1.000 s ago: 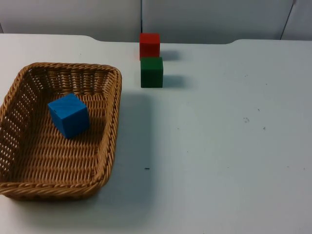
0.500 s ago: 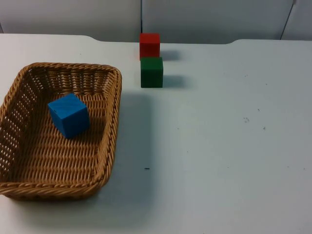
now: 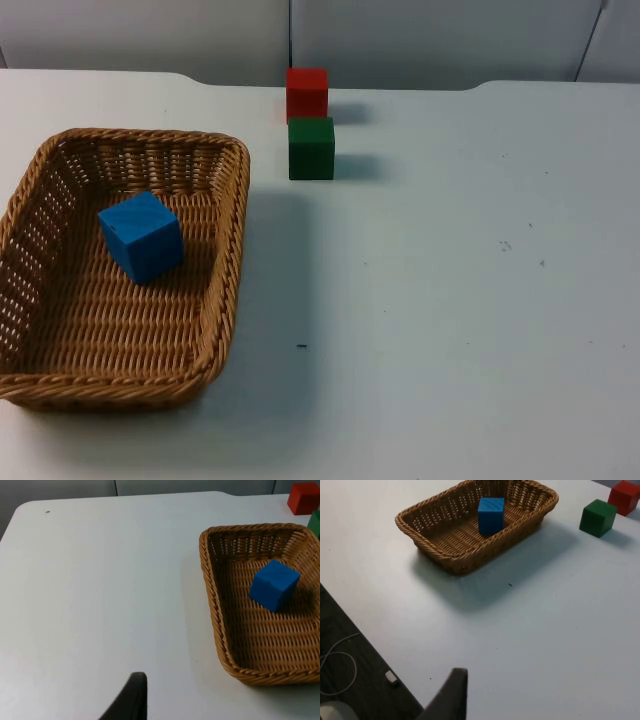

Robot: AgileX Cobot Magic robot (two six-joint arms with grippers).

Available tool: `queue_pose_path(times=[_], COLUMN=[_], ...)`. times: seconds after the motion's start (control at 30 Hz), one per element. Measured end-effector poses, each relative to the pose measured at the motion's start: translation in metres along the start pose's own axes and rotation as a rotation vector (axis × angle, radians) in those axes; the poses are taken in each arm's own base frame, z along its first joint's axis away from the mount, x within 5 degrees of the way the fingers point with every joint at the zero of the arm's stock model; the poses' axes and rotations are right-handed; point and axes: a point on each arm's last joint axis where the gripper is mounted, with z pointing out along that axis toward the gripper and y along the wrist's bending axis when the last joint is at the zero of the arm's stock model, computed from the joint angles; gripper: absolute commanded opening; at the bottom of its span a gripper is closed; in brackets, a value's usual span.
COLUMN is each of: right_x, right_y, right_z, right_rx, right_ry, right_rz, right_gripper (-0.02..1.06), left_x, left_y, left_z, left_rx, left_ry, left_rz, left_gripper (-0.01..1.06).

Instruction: Pick up the basket with the left hand and place the blue cube into the basket with the right hand.

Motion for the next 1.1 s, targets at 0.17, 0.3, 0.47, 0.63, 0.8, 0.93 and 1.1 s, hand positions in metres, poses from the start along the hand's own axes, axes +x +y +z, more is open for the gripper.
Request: queue_pose_path(times=[0.17, 0.3, 0.47, 0.63, 0.8, 0.93, 1.1], right_x=[-0.0002, -0.0002, -0.0002, 0.0001, 0.0003, 0.0004, 0.0003], right_y=[0.0, 0.0, 0.0001, 0.0013, 0.0029, 0.0043, 0.0057], right_z=[0.0, 0.0, 0.0, -0.0006, -0.0011, -0.0012, -0.0012], right_rx=[0.0, 0.0, 0.009, 0.15, 0.327, 0.477, 0.624], right_ry=[-0.002, -0.002, -0.002, 0.002, 0.007, 0.011, 0.015], right_rz=[0.0, 0.0, 0.005, 0.081, 0.175, 0.256, 0.335], right_gripper=[1.05, 1.05, 1.05, 1.05, 1.05, 1.05, 1.05], left_x=[0.0, 0.0, 0.0, 0.0, 0.0, 0.0, 0.0], left_y=[0.0, 0.0, 0.0, 0.0, 0.0, 0.0, 0.0], left_z=[0.0, 0.0, 0.0, 0.0, 0.0, 0.0, 0.0], left_rx=[0.0, 0.0, 0.0, 0.0, 0.0, 0.0, 0.0], left_ry=[0.0, 0.0, 0.0, 0.0, 0.0, 0.0, 0.0], left_rz=[0.0, 0.0, 0.0, 0.0, 0.0, 0.0, 0.0], left_gripper=[1.05, 1.05, 1.05, 1.05, 1.05, 1.05, 1.05])
